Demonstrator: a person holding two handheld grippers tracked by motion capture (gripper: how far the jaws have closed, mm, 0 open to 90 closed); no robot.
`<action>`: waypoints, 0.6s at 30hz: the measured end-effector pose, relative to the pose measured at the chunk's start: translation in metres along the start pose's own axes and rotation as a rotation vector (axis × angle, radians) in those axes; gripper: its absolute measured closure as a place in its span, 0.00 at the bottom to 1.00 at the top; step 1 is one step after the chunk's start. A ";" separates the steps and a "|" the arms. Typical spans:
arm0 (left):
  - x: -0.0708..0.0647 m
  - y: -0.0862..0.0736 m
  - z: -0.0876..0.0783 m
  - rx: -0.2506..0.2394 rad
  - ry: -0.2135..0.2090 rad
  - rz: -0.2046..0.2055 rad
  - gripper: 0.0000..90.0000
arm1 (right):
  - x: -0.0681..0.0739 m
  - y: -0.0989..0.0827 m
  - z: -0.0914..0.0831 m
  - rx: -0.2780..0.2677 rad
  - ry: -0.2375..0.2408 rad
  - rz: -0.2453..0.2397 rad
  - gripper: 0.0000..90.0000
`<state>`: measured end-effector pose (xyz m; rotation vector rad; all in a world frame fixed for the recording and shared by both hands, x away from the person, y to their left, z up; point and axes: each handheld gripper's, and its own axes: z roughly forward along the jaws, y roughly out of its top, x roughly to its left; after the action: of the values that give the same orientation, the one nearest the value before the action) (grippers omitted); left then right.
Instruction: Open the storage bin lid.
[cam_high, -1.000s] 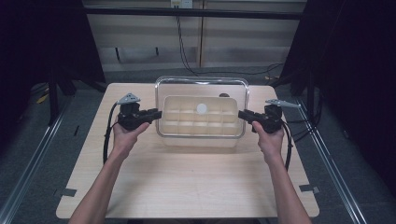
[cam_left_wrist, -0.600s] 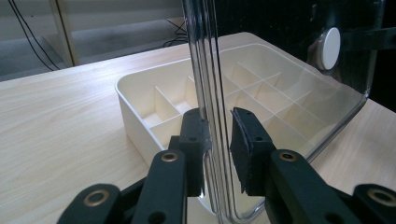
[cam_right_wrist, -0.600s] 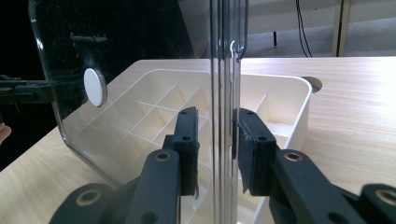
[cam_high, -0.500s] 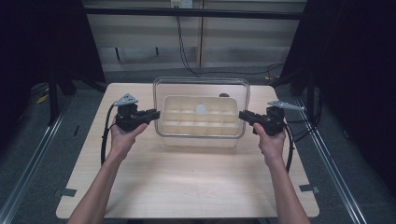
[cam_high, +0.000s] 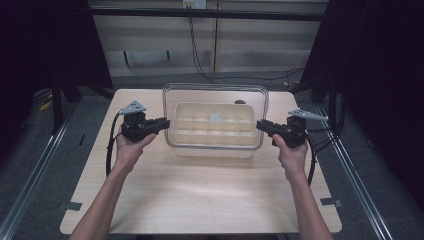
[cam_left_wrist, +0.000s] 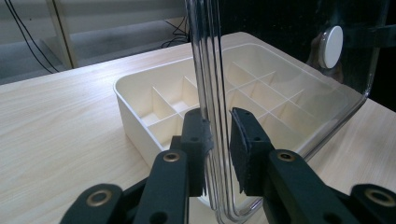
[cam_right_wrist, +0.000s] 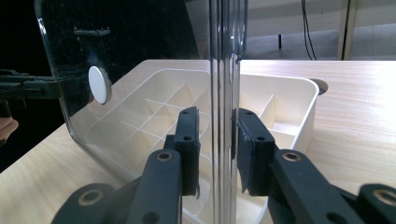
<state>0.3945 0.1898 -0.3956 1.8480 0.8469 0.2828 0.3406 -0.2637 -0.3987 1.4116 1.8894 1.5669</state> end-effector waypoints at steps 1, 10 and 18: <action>0.000 0.000 0.000 -0.001 0.000 -0.002 0.85 | 0.000 0.000 0.000 0.000 0.000 0.000 0.80; -0.005 0.002 -0.008 -0.023 -0.001 -0.011 0.85 | 0.005 0.005 -0.005 -0.005 0.007 -0.007 0.80; -0.008 0.005 -0.013 -0.021 0.006 -0.018 0.85 | 0.007 0.004 -0.005 -0.001 0.006 0.009 0.79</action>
<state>0.3839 0.1926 -0.3842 1.8196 0.8609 0.2848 0.3355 -0.2618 -0.3910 1.4183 1.8883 1.5772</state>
